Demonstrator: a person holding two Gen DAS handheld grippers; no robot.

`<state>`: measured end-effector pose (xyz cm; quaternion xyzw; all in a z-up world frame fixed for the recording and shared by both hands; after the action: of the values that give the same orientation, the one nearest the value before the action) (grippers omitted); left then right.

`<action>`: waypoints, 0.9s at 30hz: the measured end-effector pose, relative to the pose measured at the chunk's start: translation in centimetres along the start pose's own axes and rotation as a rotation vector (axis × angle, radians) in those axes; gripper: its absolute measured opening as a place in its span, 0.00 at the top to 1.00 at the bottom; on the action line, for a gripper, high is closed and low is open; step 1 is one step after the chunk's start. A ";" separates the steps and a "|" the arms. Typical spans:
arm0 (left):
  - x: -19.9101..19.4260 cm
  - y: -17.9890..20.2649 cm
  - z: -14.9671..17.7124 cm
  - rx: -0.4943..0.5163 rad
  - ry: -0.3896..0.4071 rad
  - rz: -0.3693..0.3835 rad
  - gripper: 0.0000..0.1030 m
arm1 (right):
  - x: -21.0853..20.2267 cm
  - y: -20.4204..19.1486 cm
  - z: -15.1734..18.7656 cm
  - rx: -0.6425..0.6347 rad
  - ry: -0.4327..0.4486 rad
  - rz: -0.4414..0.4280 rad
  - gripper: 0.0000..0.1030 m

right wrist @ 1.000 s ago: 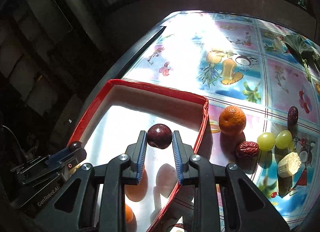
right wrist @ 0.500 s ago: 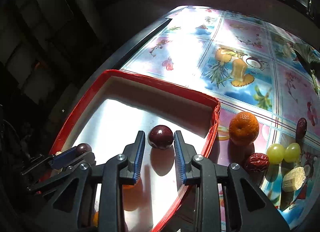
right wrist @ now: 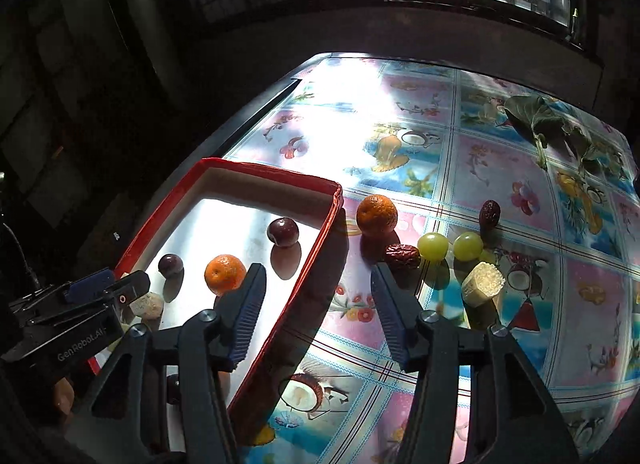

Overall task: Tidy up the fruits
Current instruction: 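Open the right tool to drop its plum while the left tool releases its plum, then move both tools away from the tray toward the remaining fruit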

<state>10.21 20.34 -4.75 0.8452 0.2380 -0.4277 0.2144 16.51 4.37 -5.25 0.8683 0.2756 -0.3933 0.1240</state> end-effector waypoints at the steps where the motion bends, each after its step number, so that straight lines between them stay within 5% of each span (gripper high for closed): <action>1: -0.4 0.6 0.3 0.010 0.003 0.009 0.44 | -0.7 0.4 0.8 0.010 -0.002 0.015 0.41; 6: -1.7 3.6 2.5 0.053 -0.012 0.066 0.43 | -3.1 2.6 4.4 0.034 -0.034 0.115 0.41; 17: -3.2 9.3 7.6 0.177 -0.061 0.125 0.43 | -7.9 8.8 9.6 0.193 -0.020 0.170 0.41; 27: -3.2 10.5 9.2 0.187 -0.109 0.156 0.43 | -8.6 10.2 12.1 0.227 -0.030 0.164 0.41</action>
<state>8.96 6.12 -5.47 0.8531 0.1186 -0.4751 0.1799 10.37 -12.48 -6.77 0.8904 0.1553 -0.4235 0.0607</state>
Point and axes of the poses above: each gripper's, at about its wrist camera, not at the fingertips, and x roughly the way its jaws point, y to its right, z to its underside, the point moved 4 cm from there along x, roughly the way its jaws point, and after that the axes turned 14 degrees about -x, right-handed, at the moved point
